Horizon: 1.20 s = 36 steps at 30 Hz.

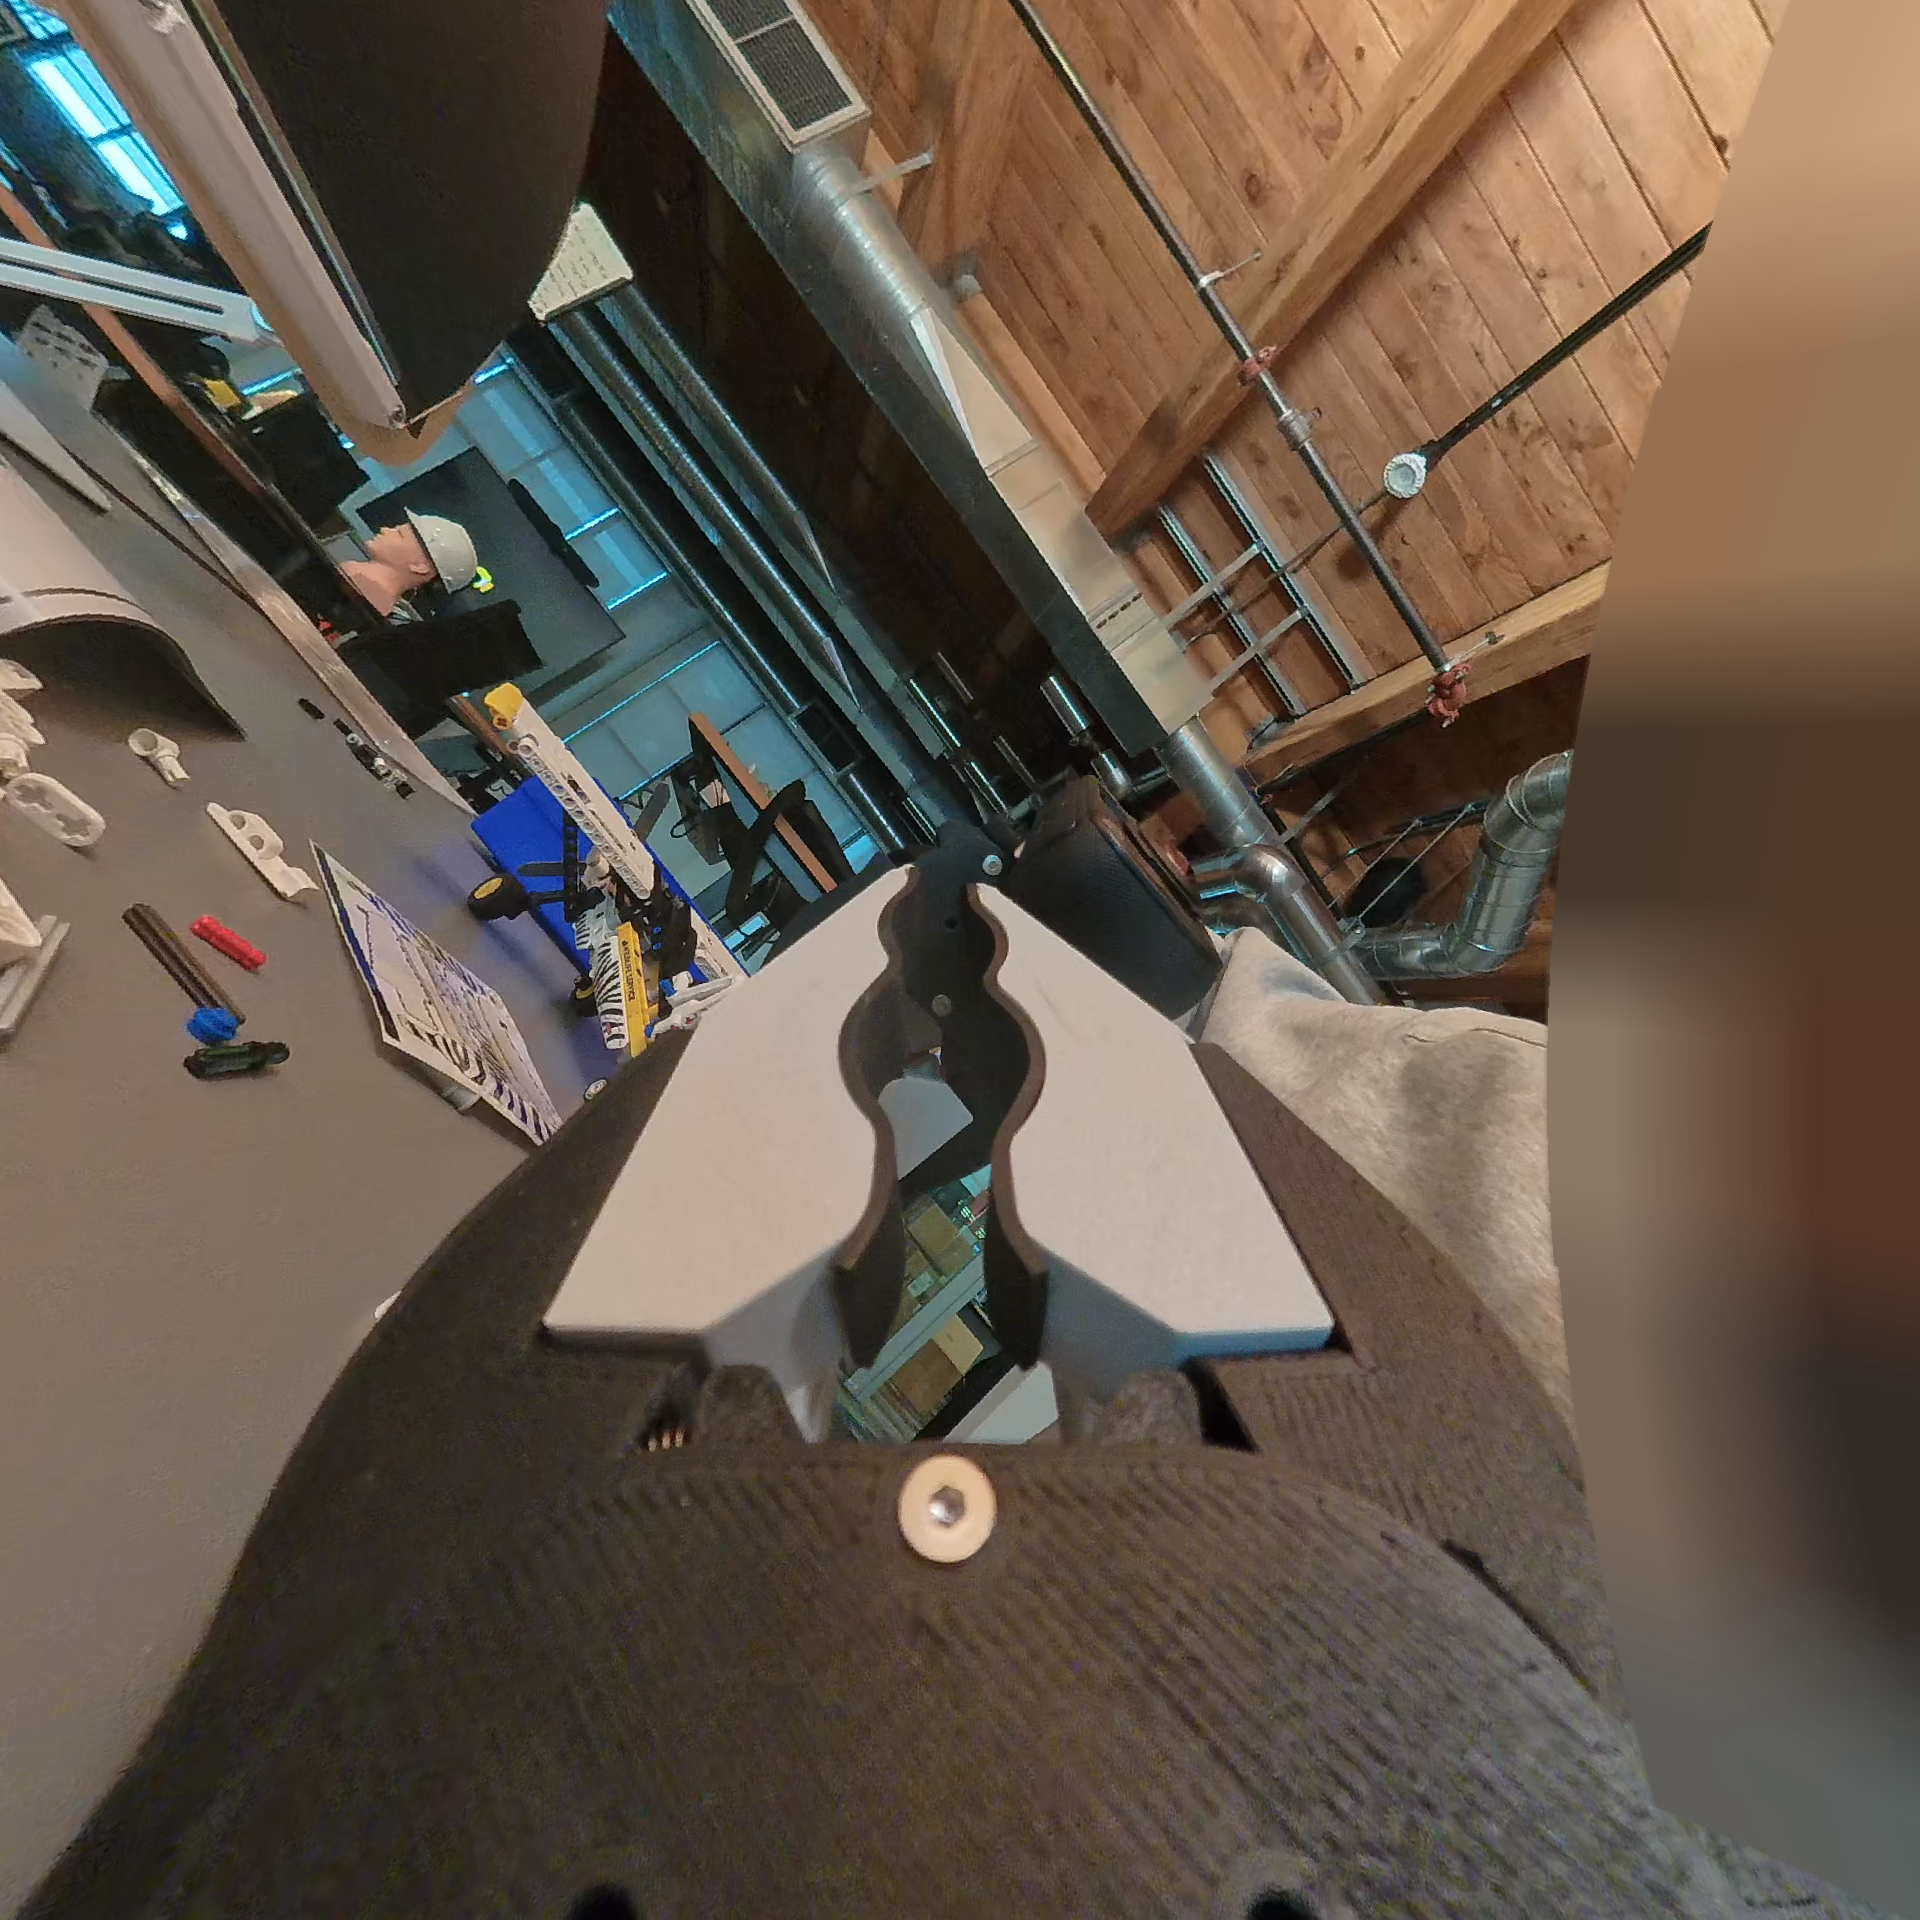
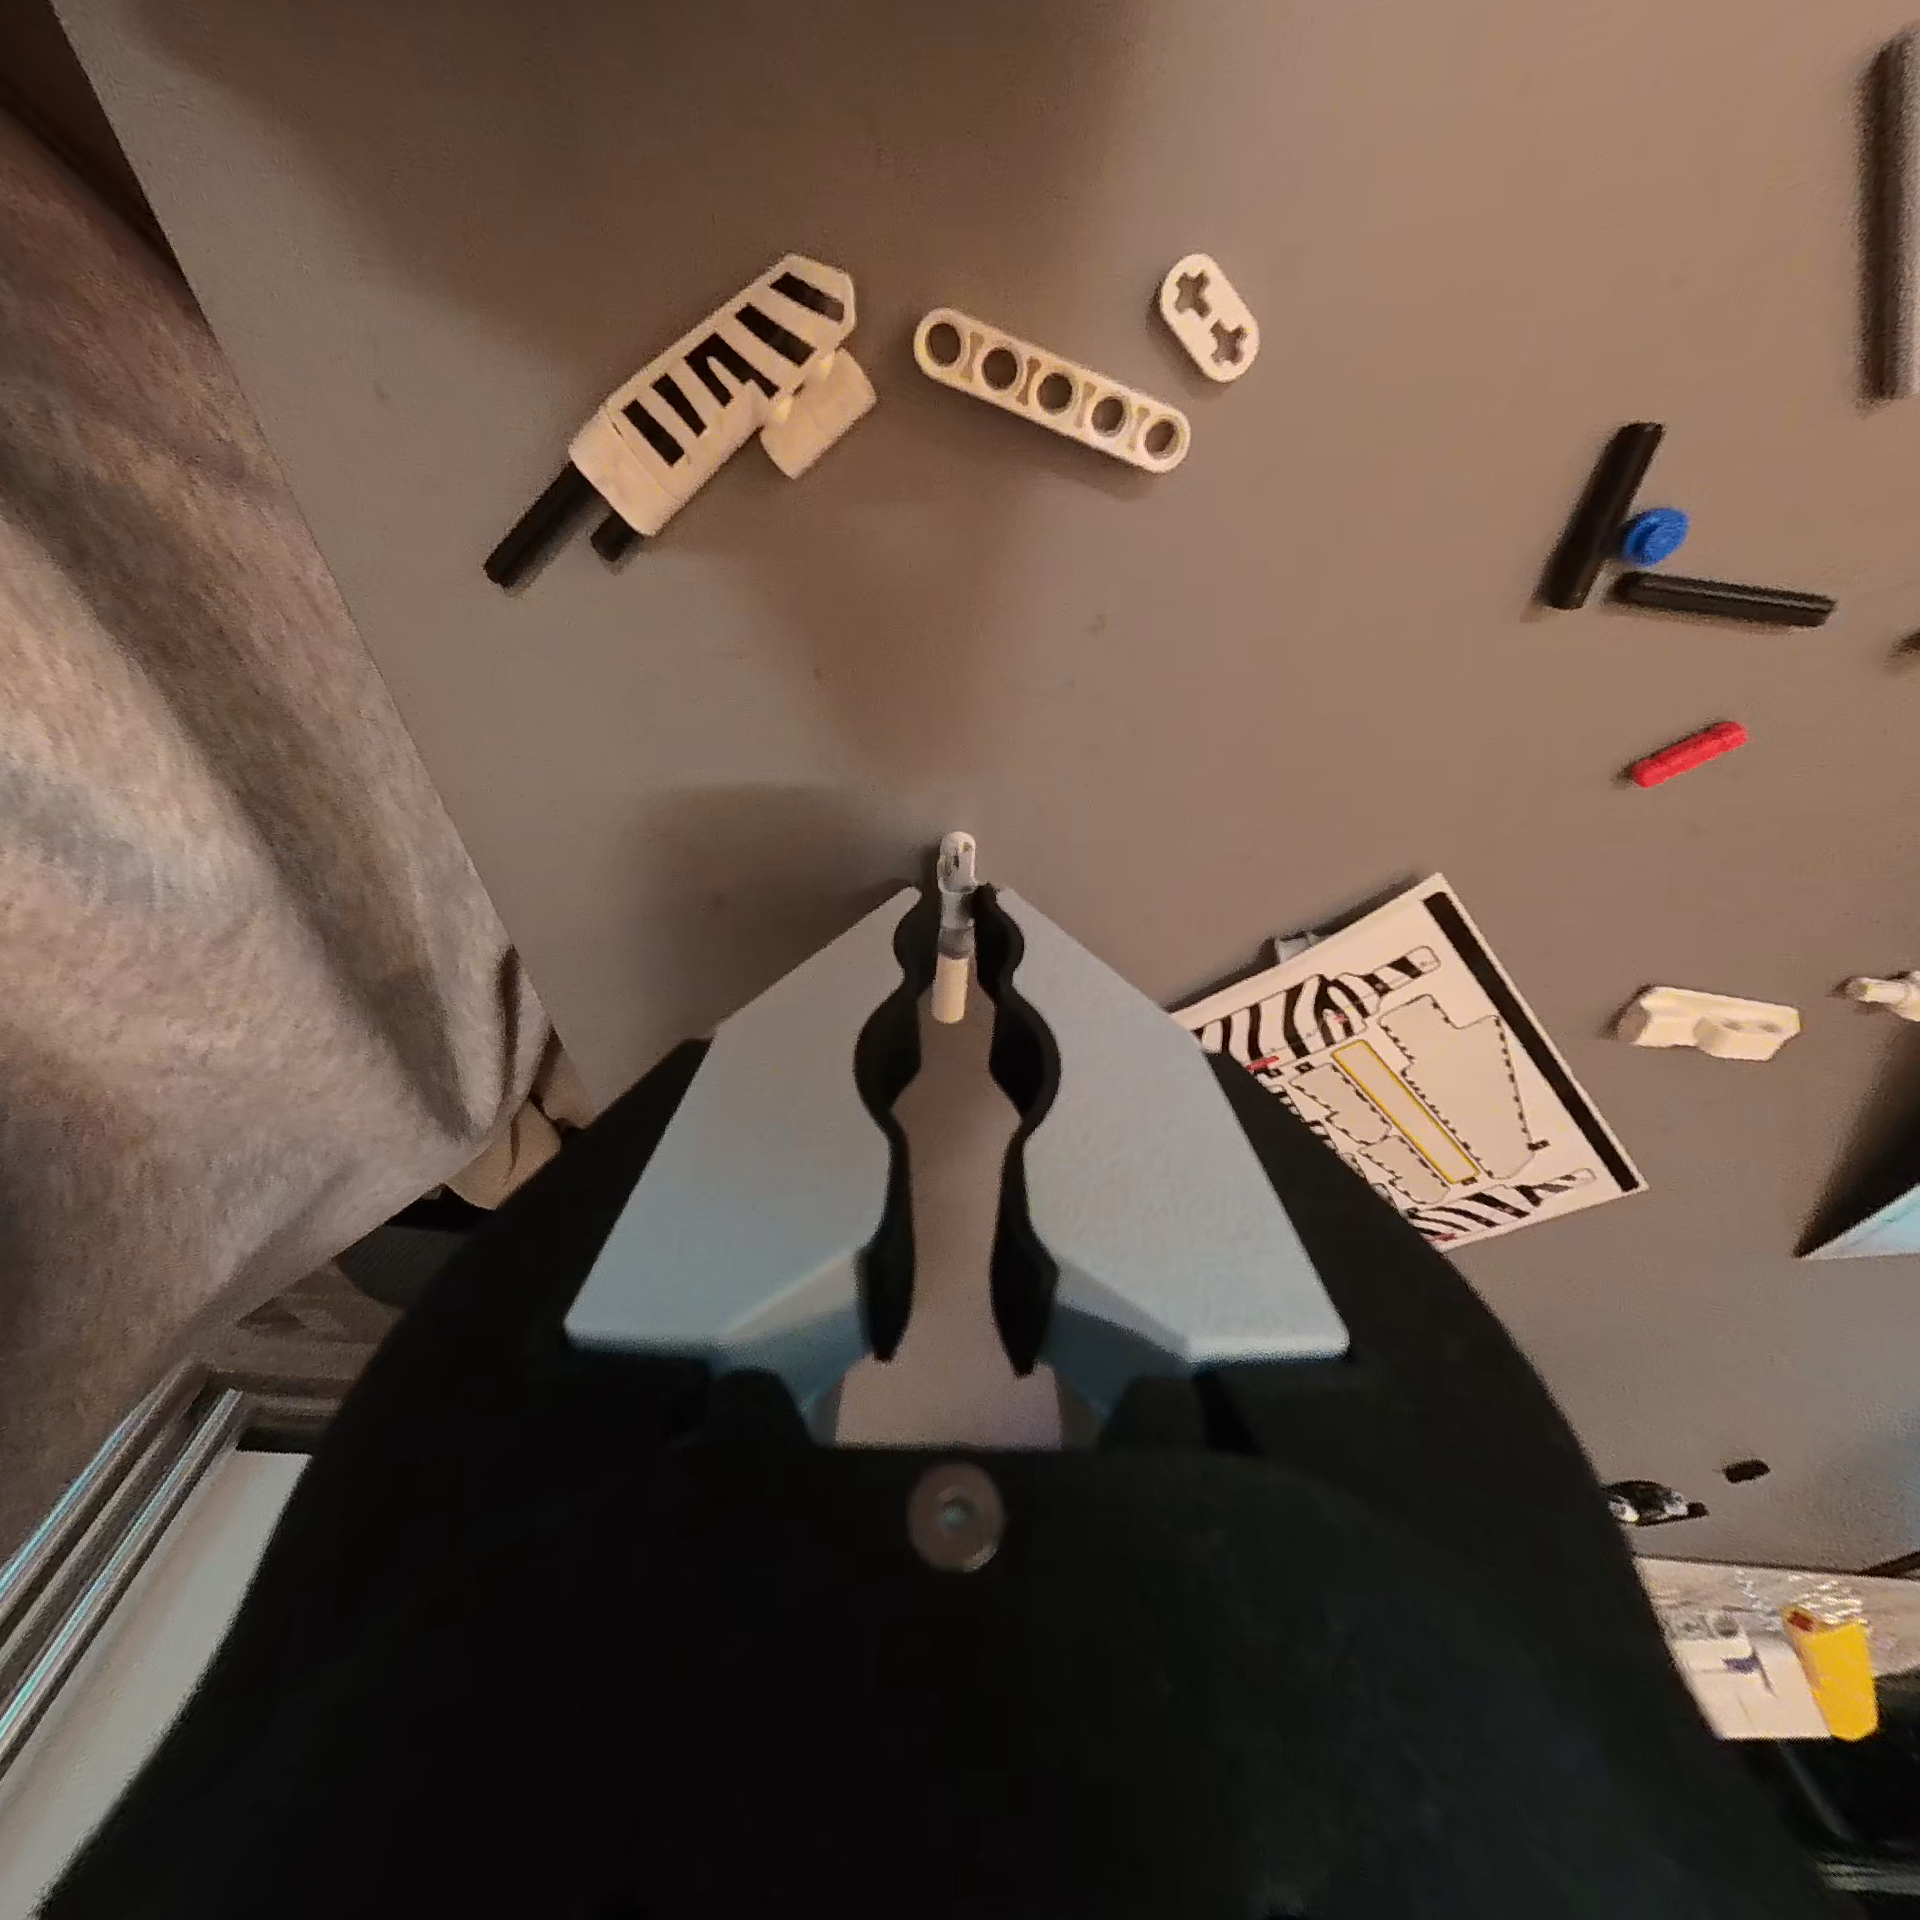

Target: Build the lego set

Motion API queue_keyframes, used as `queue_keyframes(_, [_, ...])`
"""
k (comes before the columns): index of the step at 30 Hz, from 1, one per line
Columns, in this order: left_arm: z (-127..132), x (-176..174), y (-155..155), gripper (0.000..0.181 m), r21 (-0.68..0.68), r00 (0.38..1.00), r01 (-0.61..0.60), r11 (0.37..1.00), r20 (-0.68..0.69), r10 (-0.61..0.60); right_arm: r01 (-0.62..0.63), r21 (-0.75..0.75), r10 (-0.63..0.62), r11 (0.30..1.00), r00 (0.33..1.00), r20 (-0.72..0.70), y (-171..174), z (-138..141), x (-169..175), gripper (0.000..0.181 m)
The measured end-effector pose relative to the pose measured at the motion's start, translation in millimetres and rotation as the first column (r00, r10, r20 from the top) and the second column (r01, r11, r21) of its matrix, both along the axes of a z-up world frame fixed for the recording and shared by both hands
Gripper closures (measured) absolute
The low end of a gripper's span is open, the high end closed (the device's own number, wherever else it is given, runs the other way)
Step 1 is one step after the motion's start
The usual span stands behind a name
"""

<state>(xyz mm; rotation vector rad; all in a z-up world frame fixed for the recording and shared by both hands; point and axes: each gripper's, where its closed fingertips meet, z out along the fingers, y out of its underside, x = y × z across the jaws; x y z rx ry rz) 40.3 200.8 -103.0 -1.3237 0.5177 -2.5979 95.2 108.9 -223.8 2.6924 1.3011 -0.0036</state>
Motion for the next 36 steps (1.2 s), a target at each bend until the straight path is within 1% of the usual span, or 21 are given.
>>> queue_keyframes(7, [0.0, -0.2, 0.5, 0.178, -0.004, 1.000, 0.000, 1.000, 0.001, 0.000, 0.013, 0.036, -0.013, 0.999, 1.000, 0.005, 1.3, -1.1, 0.9, 0.176])
queue_keyframes(16, [-0.1, -0.3, 1.5, 0.177, -0.013, 1.000, 0.000, 1.000, 0.003, 0.000, -0.120, 0.147, 0.106, 0.982, 0.990, 0.095, 1.4, -0.9, 0.1, 0.176])
queue_keyframes(20, [-0.2, -0.4, 1.7, 0.178, -0.015, 1.000, 0.000, 1.000, 0.003, 0.000, -0.159, 0.198, 0.133, 0.967, 0.981, 0.138, 1.6, -0.8, 0.4, 0.176])
queue_keyframes(24, [-0.2, -0.9, 2.7, 0.178, -0.021, 1.000, -0.001, 1.000, 0.005, 0.001, -0.258, 0.265, 0.203, 0.929, 0.955, 0.216, 2.7, -0.6, 0.9, 0.176])
queue_keyframes(28, [0.0, -1.3, 3.3, 0.178, -0.027, 1.000, 0.000, 1.000, 0.007, 0.001, -0.320, 0.306, 0.243, 0.897, 0.933, 0.266, 1.3, -1.0, 0.0, 0.176])
queue_keyframes(30, [-0.1, -1.2, 3.4, 0.178, -0.027, 1.000, 0.000, 1.000, 0.007, 0.000, -0.316, 0.297, 0.245, 0.901, 0.936, 0.252, 1.1, -1.3, -0.3, 0.176])
queue_keyframes(36, [-0.5, -1.0, 3.3, 0.178, -0.026, 1.000, -0.001, 1.000, 0.003, 0.001, -0.222, 0.231, 0.196, 0.947, 0.972, 0.129, 1.1, -7.8, -0.2, 0.176])
